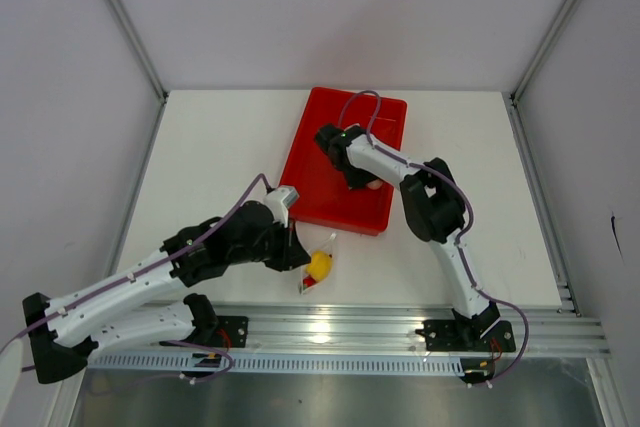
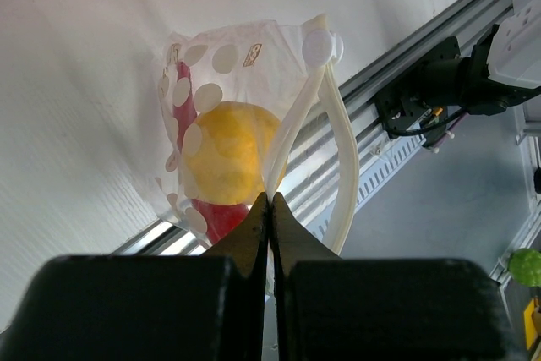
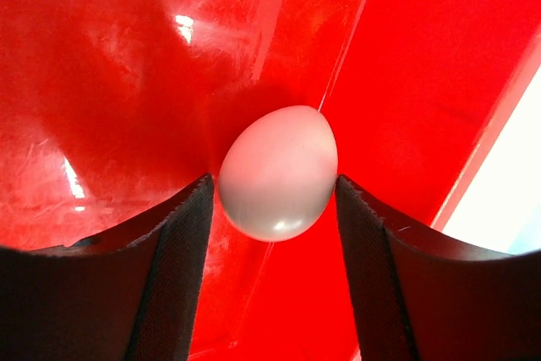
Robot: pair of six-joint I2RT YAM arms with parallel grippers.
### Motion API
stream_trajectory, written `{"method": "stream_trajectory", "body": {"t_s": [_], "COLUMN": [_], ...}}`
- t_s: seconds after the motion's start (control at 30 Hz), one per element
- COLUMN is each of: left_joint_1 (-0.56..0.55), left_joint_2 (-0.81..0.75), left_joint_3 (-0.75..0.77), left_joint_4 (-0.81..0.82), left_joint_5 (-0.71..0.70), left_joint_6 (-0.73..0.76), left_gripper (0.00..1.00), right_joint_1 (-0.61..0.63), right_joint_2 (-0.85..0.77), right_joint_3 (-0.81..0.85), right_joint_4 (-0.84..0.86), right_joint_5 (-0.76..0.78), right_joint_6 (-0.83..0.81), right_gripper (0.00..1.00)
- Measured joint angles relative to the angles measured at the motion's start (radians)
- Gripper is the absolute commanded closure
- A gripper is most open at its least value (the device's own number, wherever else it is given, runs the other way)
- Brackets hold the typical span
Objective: Place the food in the zip-top bag and seal the zipper
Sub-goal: Pick up the fake vegetable from the bin.
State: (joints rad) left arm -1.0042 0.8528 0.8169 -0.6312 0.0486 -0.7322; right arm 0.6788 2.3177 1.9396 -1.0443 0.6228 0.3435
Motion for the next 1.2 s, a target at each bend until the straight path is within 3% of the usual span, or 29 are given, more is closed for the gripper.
{"method": "stream_trajectory", "body": {"t_s": [0.27,0.4,0.5,0.63,0.77,1.2], "left_joint_1": [0.000,0.000,0.000,0.000,0.000,0.000], "left_joint_2": [-0.005,-0.005,-0.005,-0.004,0.007,0.077], "left_joint_3": [-0.001,-0.002,-0.003,-0.003,-0.003,-0.003], "left_joint_4": [0.000,0.000,0.000,0.002,0.012,0.047], "left_joint_5": [0.000,0.000,0.000,0.000,0.010,0.036], "left_joint_6": [0.000,0.000,0.000,0.000,0.000,0.007], "left_gripper": [1.00,0.99,0.99,0.99,0.99,0.99], "right_joint_1": [0.000,0.000,0.000,0.000,0.000,0.001], "right_joint_2": [0.013,0.013,0.013,-0.012,-0.113,-0.719], "right_joint_3": [0.000,0.000,0.000,-0.041,-0.160,-0.541], "right_joint_4": [-0.002,-0.001,0.004,0.041,0.097,0.309], "right_joint_5": [0.013,0.018,0.017,0.010,-0.051,-0.306], "right_joint_6": [0.004,0.004,0.004,0.003,-0.001,-0.019], "right_gripper": [0.48,0.58,0.75,0.83,0.91,0.91]}}
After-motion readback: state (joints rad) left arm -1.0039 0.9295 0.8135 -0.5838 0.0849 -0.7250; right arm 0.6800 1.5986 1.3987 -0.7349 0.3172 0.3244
